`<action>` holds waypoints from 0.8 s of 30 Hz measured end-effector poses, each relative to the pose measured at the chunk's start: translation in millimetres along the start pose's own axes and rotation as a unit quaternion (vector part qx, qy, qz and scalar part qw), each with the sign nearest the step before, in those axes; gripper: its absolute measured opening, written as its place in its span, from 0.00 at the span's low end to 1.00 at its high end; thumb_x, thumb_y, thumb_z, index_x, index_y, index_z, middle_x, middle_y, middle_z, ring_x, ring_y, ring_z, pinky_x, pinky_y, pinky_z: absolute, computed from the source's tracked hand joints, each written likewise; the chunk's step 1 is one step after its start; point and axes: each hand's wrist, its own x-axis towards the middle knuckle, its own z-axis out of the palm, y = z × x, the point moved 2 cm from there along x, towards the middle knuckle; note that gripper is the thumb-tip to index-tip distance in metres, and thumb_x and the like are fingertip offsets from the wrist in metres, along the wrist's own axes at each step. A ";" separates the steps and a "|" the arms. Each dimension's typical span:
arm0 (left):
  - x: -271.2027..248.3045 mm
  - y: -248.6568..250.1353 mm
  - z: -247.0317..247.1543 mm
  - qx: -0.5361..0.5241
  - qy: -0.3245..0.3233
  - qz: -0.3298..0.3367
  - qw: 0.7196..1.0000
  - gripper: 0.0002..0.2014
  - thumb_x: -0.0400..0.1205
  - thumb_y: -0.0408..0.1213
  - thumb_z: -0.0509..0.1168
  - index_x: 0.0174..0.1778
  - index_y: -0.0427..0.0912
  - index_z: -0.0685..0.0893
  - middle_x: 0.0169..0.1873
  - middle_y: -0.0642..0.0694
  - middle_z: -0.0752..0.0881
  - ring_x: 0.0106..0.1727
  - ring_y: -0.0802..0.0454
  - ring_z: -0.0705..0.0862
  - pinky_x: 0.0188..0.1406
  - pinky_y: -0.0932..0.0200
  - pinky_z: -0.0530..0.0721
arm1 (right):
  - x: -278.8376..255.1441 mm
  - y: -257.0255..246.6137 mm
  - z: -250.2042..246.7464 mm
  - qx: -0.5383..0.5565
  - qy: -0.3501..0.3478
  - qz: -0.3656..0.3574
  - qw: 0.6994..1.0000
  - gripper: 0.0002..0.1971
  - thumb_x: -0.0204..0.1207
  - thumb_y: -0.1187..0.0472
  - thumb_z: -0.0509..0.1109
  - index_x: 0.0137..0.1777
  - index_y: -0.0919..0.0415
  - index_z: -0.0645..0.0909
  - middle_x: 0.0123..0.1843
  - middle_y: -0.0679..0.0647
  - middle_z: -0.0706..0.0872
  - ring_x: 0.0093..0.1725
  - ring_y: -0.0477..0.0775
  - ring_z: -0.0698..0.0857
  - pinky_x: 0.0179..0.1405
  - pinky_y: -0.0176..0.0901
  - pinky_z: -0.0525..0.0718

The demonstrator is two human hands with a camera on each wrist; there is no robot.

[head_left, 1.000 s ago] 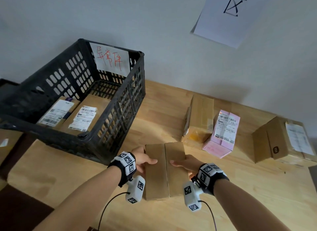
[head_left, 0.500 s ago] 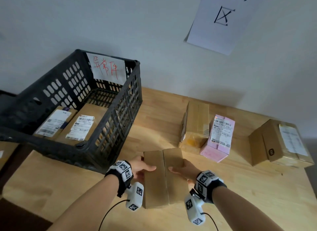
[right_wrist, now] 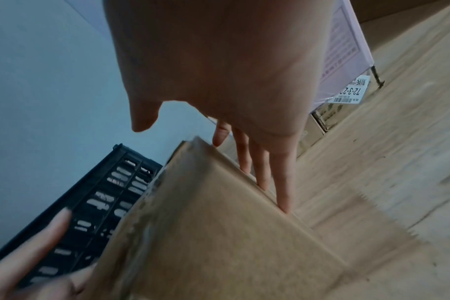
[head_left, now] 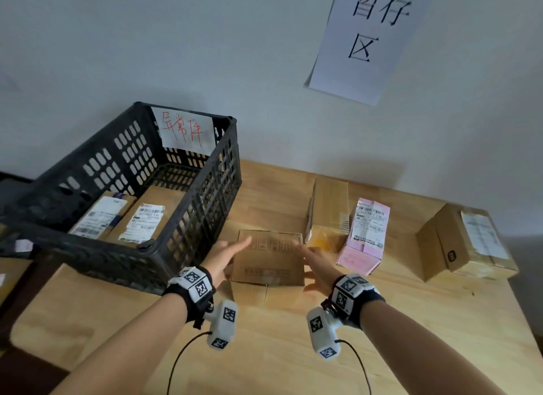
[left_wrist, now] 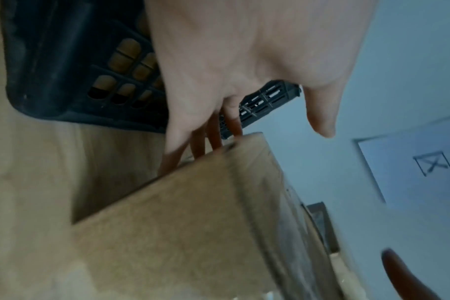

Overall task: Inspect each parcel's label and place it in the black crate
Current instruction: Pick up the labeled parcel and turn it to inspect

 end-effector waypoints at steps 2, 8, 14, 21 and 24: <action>-0.8 -7.6 -1.3 0.055 0.015 0.002 0.998 0.59 0.46 0.63 0.82 0.73 0.45 0.72 0.67 0.42 0.79 0.69 0.39 0.77 0.69 0.33 0.74 | 3.9 5.5 3.5 -0.046 0.013 -0.002 0.999 0.39 0.73 0.40 0.70 0.77 0.57 0.58 0.72 0.60 0.74 0.70 0.65 0.77 0.62 0.66 0.80; -7.1 -2.6 2.3 0.103 0.001 -0.042 0.994 0.37 0.65 0.46 0.81 0.68 0.40 0.74 0.61 0.39 0.83 0.63 0.40 0.81 0.61 0.33 0.81 | 11.1 7.5 6.7 -0.122 0.006 0.002 0.993 0.32 0.73 0.45 0.73 0.73 0.57 0.69 0.68 0.56 0.80 0.67 0.61 0.80 0.52 0.67 0.87; -0.4 5.2 0.4 0.119 -0.003 -0.052 0.992 0.35 0.67 0.43 0.81 0.67 0.40 0.74 0.59 0.40 0.84 0.61 0.40 0.82 0.56 0.31 0.83 | 19.1 0.7 5.5 -0.182 0.011 -0.015 0.983 0.25 0.76 0.47 0.71 0.70 0.57 0.75 0.63 0.54 0.84 0.62 0.57 0.83 0.54 0.58 0.87; -1.7 8.6 2.3 0.123 0.002 -0.065 0.990 0.33 0.66 0.44 0.81 0.63 0.40 0.74 0.60 0.40 0.82 0.64 0.38 0.80 0.58 0.31 0.82 | 23.9 -0.8 5.7 -0.184 0.018 0.000 0.983 0.24 0.77 0.47 0.71 0.69 0.56 0.76 0.65 0.55 0.84 0.64 0.59 0.82 0.57 0.60 0.86; 2.4 6.2 -0.2 0.124 -0.002 -0.065 0.990 0.36 0.63 0.48 0.82 0.62 0.41 0.73 0.62 0.39 0.81 0.65 0.37 0.79 0.58 0.30 0.82 | 24.3 -0.6 7.7 -0.177 0.014 0.002 0.984 0.22 0.77 0.48 0.70 0.68 0.56 0.76 0.64 0.55 0.84 0.61 0.58 0.83 0.53 0.57 0.86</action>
